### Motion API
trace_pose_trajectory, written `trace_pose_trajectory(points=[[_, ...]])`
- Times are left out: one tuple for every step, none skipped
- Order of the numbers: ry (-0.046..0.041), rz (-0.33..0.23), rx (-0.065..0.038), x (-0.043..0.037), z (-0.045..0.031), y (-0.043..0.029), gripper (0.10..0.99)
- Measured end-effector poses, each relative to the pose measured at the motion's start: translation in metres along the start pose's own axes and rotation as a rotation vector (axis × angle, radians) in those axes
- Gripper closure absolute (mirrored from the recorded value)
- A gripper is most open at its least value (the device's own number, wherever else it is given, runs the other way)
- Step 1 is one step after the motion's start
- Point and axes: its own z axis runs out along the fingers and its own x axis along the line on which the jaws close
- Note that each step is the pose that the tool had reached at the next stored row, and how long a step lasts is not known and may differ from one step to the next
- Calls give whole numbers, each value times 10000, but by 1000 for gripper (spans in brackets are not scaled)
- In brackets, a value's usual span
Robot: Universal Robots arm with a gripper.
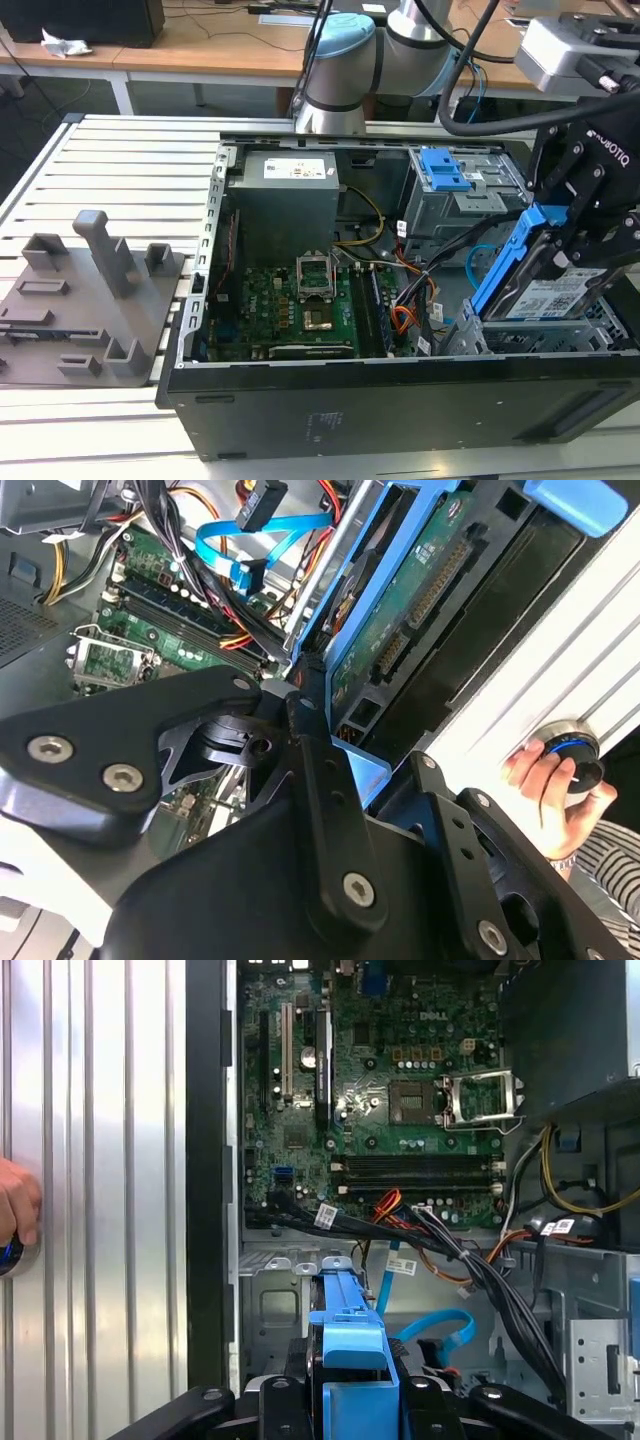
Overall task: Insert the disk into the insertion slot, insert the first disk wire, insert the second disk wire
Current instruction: 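Insert the disk into the insertion slot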
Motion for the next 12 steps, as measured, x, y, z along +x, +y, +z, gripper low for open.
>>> trace_pose_trajectory(points=[[0,0,0,0,10,0,722],[1,1,0,0,31,-1,722],[0,0,0,0,45,-2,722],[-1,0,0,0,55,-2,722],[1,0,0,0,73,-3,722],[0,0,1,0,82,-3,722],[0,0,1,0,91,-4,722],[1,0,1,-1,102,-4,722],[2,0,1,0,103,-4,722],[3,0,0,0,103,-4,722],[2,1,0,0,104,-4,722],[1,0,0,0,105,-4,722]])
